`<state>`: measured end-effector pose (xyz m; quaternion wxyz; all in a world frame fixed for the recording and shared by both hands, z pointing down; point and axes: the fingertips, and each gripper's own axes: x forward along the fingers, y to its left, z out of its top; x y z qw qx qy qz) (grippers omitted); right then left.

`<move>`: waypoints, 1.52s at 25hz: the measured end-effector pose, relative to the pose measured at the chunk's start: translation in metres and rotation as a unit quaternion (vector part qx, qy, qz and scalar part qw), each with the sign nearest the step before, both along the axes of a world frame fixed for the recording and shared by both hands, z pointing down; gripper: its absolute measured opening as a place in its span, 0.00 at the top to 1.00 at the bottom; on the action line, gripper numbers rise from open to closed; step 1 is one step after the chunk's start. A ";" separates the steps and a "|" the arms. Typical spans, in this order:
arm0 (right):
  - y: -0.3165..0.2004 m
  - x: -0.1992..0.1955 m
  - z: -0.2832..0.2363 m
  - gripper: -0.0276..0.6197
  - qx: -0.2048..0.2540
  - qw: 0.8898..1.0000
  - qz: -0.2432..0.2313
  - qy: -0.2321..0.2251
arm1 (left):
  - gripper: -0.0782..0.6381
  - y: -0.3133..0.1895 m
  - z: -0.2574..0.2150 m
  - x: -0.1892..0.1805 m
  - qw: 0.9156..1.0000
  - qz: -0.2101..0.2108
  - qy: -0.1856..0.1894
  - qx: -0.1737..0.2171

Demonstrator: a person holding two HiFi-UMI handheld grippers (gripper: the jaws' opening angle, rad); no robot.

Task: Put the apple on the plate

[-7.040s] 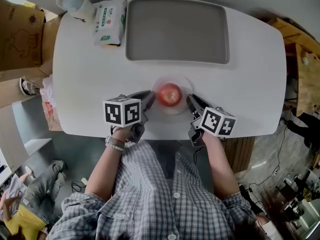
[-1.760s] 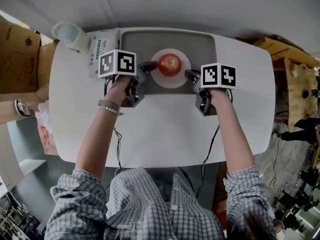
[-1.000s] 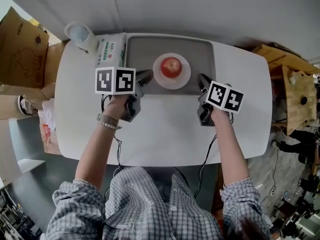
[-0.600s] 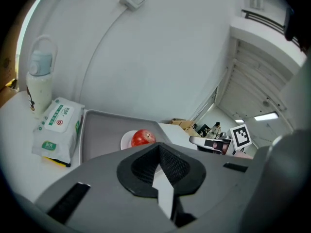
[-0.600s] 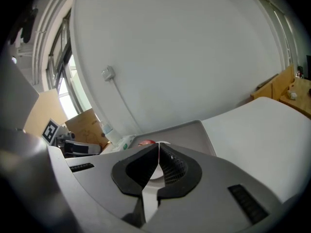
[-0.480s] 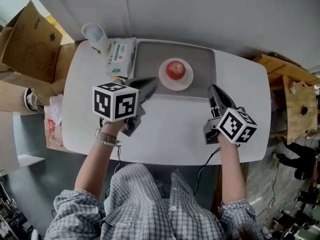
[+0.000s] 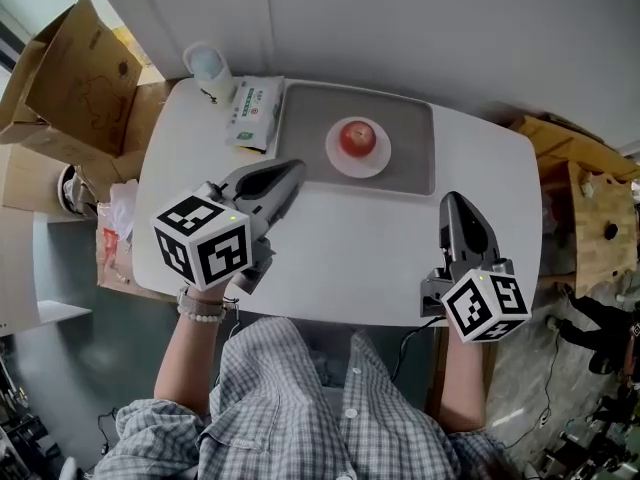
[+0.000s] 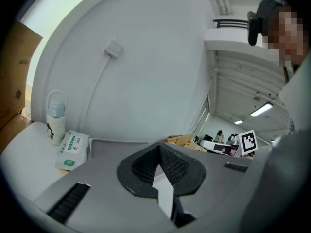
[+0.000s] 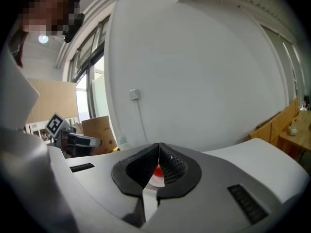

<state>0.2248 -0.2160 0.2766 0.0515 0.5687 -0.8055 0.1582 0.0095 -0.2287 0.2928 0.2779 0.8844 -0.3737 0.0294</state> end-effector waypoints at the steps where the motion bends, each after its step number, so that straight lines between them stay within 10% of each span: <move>1: 0.005 0.000 -0.005 0.92 0.009 1.000 0.001 0.008 | 0.88 0.005 -0.006 -0.003 1.000 -0.004 0.001 0.008; 11: 0.029 0.015 -0.058 0.92 0.097 0.995 0.026 -0.022 | 0.88 0.048 -0.046 -0.013 0.997 -0.040 0.003 0.066; 38: 0.039 0.008 -0.047 0.92 0.082 0.995 0.028 -0.044 | 0.88 0.057 -0.049 0.001 0.995 -0.026 -0.018 0.090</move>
